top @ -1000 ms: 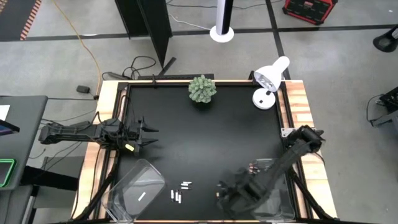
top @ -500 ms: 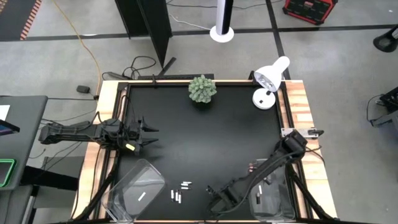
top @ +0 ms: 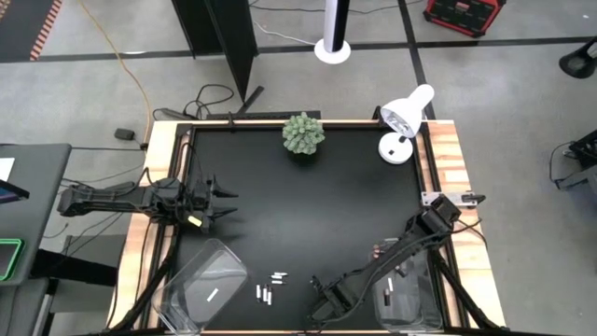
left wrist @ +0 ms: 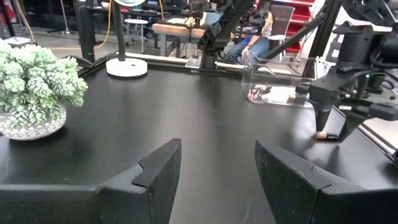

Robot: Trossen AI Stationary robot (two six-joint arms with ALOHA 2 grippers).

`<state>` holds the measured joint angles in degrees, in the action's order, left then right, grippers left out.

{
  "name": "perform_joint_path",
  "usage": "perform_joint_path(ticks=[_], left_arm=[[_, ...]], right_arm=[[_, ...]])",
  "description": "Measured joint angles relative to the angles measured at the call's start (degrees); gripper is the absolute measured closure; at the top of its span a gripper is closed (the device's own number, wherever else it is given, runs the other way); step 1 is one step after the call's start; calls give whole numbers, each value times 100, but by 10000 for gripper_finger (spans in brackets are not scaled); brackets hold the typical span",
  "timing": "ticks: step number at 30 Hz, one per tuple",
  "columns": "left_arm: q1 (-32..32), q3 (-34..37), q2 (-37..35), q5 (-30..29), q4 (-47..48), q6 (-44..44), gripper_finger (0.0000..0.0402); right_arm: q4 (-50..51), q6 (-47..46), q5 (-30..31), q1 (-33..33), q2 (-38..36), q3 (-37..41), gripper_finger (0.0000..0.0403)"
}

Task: Sort batteries
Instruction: Put the black battery into the right transparent bin

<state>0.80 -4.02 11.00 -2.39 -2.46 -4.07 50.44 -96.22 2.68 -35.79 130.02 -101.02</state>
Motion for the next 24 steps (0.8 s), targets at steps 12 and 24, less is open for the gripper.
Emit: perform_joint_path(ticks=[12,24], left_arm=[[0,1,33,4,23,214,201],[-1,1,33,5,186,345,201]], right_arm=[[368,-440,-35,111,28,10,327],[433,160,-180,298,33,16,385]])
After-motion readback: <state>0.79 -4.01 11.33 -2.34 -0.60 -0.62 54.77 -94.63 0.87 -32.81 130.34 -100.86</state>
